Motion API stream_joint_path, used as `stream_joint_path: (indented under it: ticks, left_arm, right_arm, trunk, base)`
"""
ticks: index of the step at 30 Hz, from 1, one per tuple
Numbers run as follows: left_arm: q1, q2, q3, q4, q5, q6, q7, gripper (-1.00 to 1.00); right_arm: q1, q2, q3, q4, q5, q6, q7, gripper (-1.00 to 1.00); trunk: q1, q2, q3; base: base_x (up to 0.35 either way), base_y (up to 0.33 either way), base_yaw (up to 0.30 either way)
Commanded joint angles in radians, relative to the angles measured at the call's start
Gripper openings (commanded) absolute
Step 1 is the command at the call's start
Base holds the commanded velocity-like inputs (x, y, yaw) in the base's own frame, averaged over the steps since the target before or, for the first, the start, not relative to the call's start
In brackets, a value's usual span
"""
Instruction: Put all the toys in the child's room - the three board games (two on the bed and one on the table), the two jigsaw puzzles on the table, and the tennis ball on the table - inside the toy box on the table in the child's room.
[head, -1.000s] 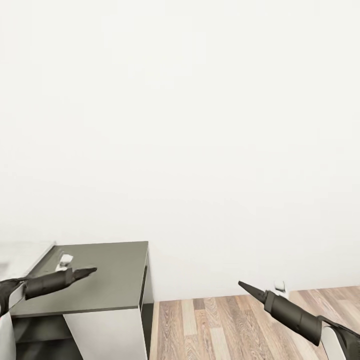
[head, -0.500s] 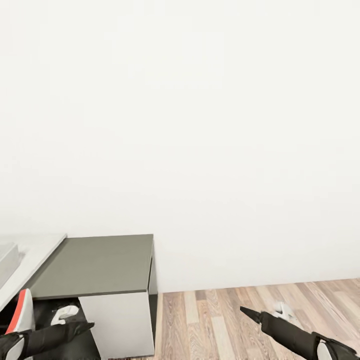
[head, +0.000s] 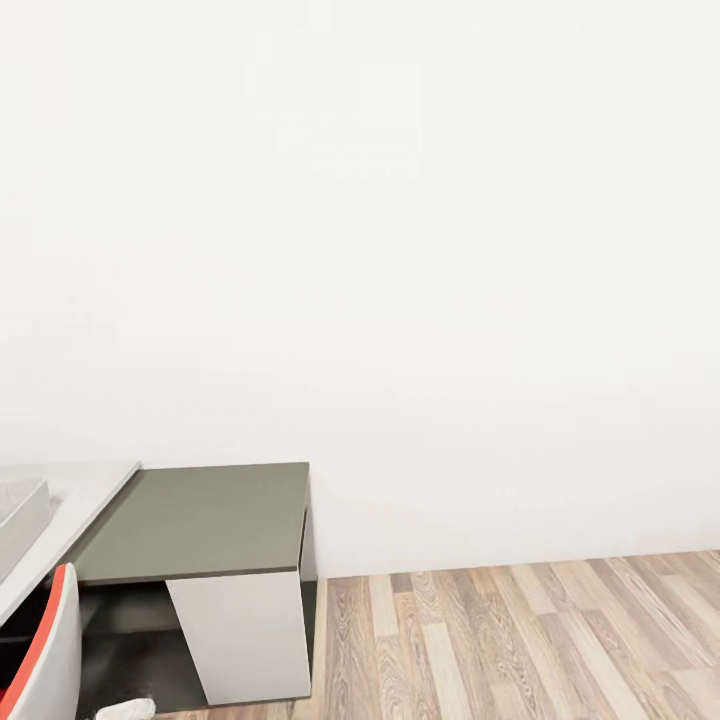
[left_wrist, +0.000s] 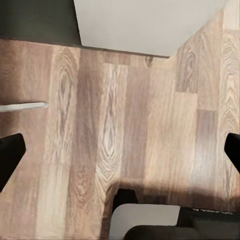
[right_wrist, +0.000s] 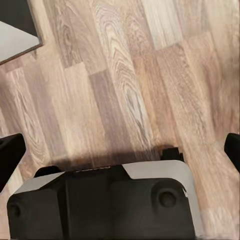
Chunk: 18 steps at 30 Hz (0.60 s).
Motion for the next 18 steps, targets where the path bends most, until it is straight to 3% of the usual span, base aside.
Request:
stream_joint_path:
  ticks: [1, 4, 7, 13, 18]
  left_arm:
    - [0.01, -0.017, 0.009, -0.001, -0.01, -0.002, 0.048, 1.0]
    - [0.035, -0.052, 0.009, -0.001, -0.015, -0.006, 0.154, 1.0]
    - [0.071, -0.084, 0.009, -0.001, -0.053, -0.014, 0.238, 1.0]
    - [0.136, -0.11, 0.009, 0.001, -0.152, -0.075, 0.326, 1.0]
    - [0.187, -0.128, 0.009, 0.001, -0.173, -0.089, 0.392, 1.0]
  right_arm:
    - [0.0, 0.0, 0.011, 0.027, -0.005, -0.024, -0.042, 1.0]
    - [0.0, 0.0, 0.034, 0.117, -0.003, -0.098, -0.132, 1.0]
    - [0.0, 0.002, 0.064, 0.263, 0.0, -0.197, -0.193, 1.0]
    - [0.0, 0.01, 0.135, 0.463, 0.0, -0.355, -0.257, 1.0]
    - [0.0, 0.012, 0.151, 0.555, -0.002, -0.472, -0.306, 1.0]
  trunk:
    - [0.0, -0.001, 0.0]
    - [0.0, -0.001, 0.0]
    - [0.0, -0.001, 0.0]
    - [0.0, -0.001, -0.003]
    - [0.0, -0.001, -0.01]
  base:
    - [-0.002, 0.0, 0.0]
    - [0.0, 0.0, 0.0]
    - [0.0, 0.0, 0.0]
    - [0.0, 0.0, 0.0]
    - [0.0, 0.0, 0.0]
